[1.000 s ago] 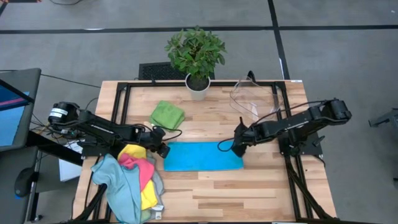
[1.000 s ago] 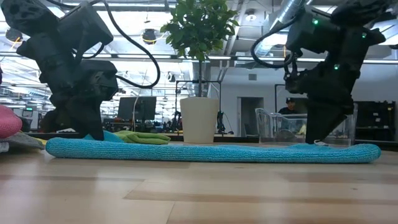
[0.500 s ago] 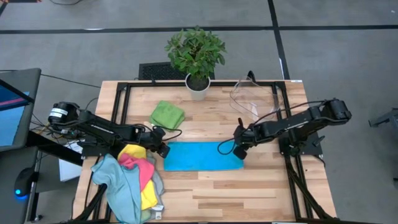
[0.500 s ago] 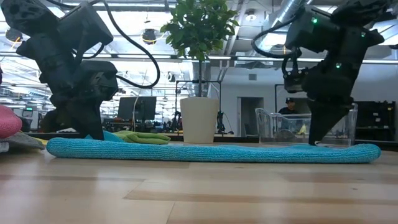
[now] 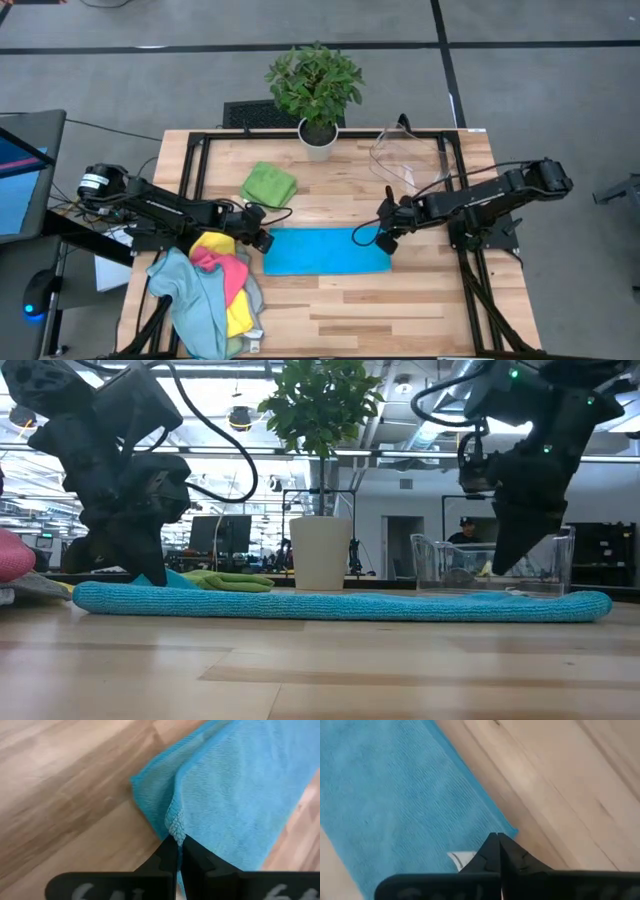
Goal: Fold microfiber towels
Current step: Fold the blue microfiber towel
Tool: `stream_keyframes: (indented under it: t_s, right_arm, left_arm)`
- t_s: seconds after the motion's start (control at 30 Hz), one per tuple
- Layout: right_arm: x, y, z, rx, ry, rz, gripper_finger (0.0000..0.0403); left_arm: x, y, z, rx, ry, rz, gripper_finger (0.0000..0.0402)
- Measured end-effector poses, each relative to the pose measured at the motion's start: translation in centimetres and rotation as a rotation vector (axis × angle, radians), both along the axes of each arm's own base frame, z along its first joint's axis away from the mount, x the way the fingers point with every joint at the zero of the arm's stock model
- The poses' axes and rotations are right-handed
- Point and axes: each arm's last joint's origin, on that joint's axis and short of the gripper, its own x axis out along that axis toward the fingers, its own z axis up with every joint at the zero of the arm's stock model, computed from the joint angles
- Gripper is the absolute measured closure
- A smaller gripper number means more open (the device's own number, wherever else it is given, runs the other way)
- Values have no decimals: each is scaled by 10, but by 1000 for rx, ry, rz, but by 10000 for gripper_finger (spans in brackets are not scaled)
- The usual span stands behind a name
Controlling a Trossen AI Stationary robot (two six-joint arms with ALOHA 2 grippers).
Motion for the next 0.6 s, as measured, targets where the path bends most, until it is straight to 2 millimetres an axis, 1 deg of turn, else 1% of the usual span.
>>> stream_keyframes:
  t_s: [0.07, 0.13, 0.23, 0.37, 0.43, 0.5, 0.6]
  right_arm:
    - [-1, 0, 3, -3, -11, -1, 397]
    - [-3, -1, 5, -8, -15, 0, 385]
    - [-3, -2, 5, -18, -11, 36, 332]
    - [-1, -2, 1, -56, 0, 141, 233]
    - [1, -2, -3, -70, 9, 196, 192]
    - [2, -5, -7, -68, 32, 229, 169]
    - [4, -10, -12, -46, 57, 256, 167]
  left_arm:
    - [0, 0, 0, -3, -4, -2, 401]
    - [0, 0, 0, -3, -3, -3, 401]
    - [0, 0, 0, 0, -4, -6, 401]
    - [0, 0, 0, 1, -4, -7, 401]
    - [0, 0, 0, 2, -4, -7, 401]
    - [0, 0, 0, 2, -5, -6, 401]
    - [0, 0, 0, 4, -5, -6, 401]
